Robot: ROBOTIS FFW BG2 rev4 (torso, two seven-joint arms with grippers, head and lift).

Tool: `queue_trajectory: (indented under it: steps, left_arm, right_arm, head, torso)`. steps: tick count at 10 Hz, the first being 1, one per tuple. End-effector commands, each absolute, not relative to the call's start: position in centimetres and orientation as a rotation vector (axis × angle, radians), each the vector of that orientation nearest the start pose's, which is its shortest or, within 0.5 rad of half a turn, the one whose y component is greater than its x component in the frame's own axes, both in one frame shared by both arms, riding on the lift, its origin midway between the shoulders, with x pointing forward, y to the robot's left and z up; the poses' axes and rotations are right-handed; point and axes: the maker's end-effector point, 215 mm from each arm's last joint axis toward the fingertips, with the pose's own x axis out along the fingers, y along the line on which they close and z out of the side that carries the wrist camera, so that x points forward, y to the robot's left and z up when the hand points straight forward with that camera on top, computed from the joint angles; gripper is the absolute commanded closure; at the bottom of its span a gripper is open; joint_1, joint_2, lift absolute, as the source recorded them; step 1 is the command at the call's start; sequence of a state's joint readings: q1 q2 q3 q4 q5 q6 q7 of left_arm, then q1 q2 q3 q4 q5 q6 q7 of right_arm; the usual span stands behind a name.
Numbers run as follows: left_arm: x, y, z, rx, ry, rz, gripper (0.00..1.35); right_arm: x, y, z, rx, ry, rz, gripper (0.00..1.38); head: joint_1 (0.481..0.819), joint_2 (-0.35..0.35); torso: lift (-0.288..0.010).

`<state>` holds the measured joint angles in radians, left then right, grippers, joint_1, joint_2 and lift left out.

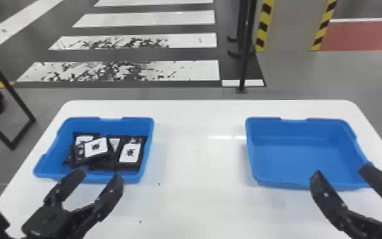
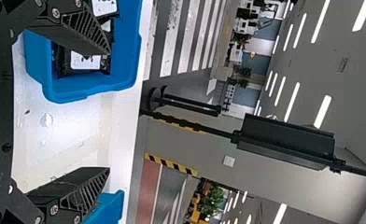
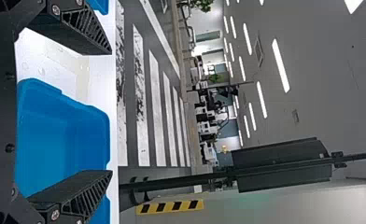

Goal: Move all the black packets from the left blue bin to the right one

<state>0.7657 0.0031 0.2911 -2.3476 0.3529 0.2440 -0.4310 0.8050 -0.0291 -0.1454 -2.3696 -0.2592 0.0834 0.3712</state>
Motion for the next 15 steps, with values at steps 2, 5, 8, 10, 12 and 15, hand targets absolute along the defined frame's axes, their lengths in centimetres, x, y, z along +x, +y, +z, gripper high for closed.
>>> queue_trajectory:
  steps: [2,5,8,10,12,15]
  left_arm:
    - [35.9,26.0,-32.0,-0.209,0.153,-0.245,0.15]
    - [35.9,26.0,-32.0,-0.209,0.153,-0.245,0.15]
    - [35.9,26.2,-32.0,-0.204,0.153,-0.242,0.15]
    - [36.1,27.2,-32.6,-0.198,0.179,-0.226,0.15]
    - [37.4,29.6,-32.7,-0.132,0.208,-0.193,0.15]
    - [40.0,32.5,-33.8,-0.092,0.237,-0.152,0.15]
  right_arm:
    - [35.8,-20.9,-29.0,0.152,0.048,0.299,0.11]
    - [35.7,-20.9,-29.0,0.155,0.05,0.299,0.11]
    - [35.7,-20.9,-29.0,0.155,0.05,0.299,0.11]
    - [35.7,-20.9,-29.0,0.155,0.05,0.299,0.11]
    - [35.7,-20.9,-29.0,0.155,0.05,0.299,0.11]
    - [35.7,-20.9,-29.1,0.159,0.051,0.299,0.11]
  head:
    - [0.695,0.079]
    - [0.695,0.083]
    - [0.695,0.083]
    - [0.695,0.087]
    - [0.695,0.101]
    - [0.695,0.156]
  torso:
    - [-0.14]
    - [-0.14]
    - [-0.14]
    - [-0.14]
    - [-0.14]
    - [-0.14]
